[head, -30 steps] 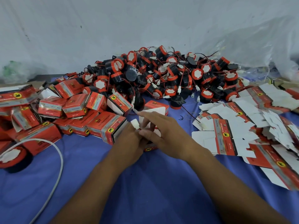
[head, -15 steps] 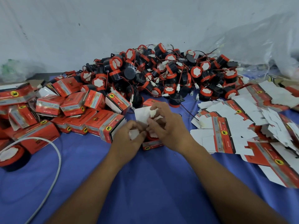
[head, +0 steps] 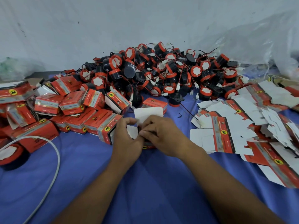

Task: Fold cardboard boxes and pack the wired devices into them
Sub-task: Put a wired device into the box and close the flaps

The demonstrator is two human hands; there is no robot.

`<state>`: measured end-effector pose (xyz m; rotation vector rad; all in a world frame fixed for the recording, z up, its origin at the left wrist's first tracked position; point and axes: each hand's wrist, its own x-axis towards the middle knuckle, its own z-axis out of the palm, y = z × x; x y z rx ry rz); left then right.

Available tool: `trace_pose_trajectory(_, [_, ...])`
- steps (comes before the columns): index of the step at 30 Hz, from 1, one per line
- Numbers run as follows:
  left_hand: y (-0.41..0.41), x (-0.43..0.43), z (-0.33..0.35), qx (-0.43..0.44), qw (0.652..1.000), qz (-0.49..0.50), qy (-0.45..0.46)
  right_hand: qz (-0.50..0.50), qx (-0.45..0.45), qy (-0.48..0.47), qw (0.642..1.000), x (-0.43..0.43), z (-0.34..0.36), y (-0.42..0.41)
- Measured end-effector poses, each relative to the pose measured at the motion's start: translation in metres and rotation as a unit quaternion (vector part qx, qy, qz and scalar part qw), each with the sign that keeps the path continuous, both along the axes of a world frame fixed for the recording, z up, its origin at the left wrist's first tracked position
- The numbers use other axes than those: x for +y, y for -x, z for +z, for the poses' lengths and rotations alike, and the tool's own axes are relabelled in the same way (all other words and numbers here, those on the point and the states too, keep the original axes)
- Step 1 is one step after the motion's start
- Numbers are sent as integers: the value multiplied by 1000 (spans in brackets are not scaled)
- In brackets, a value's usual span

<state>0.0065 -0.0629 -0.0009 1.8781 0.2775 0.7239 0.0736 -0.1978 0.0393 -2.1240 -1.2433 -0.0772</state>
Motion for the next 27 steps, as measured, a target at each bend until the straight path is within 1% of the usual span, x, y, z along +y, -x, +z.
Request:
trace_pose_trajectory(4, [6, 1, 3, -30, 999, -34, -27, 19, 20, 52, 998, -2, 5, 0])
trace_pose_trajectory(7, [6, 1, 6, -16, 993, -33, -114, 47, 21, 90, 995, -10, 12, -3])
trace_pose_trajectory(9, [5, 2, 6, -2, 987, -8, -162, 61, 61, 88, 992, -17, 16, -7])
trace_pose_trajectory(12, [2, 1, 7, 8, 979, 6, -204, 56, 127, 61, 988, -19, 19, -7])
trace_pose_trajectory(14, [0, 3, 7, 20, 976, -4, -216, 35, 140, 49, 988, -16, 18, -7])
trace_pose_trajectory(17, [1, 3, 5, 30, 981, -30, -189, 16, 93, 59, 994, -10, 14, -6])
trace_pose_trajectory(18, [2, 3, 4, 19, 987, -34, -159, 12, 67, 70, 995, -8, 13, -5])
trace_pose_trajectory(21, [6, 6, 5, -29, 999, -37, -12, 13, 6, 103, 995, -3, 7, -3])
trace_pose_trajectory(23, [9, 6, 7, -50, 997, -51, 35, 29, -10, 107, 994, -2, 7, -3])
trace_pose_trajectory(24, [9, 6, 8, -50, 996, -61, 31, 42, -8, 98, 994, -2, 7, -3])
trace_pose_trajectory(25, [9, 5, 8, -48, 996, -69, 3, 46, 5, 88, 995, -2, 9, -3])
trace_pose_trajectory(27, [10, 5, 8, -54, 992, -78, -78, 19, 61, 68, 996, -3, 10, -6])
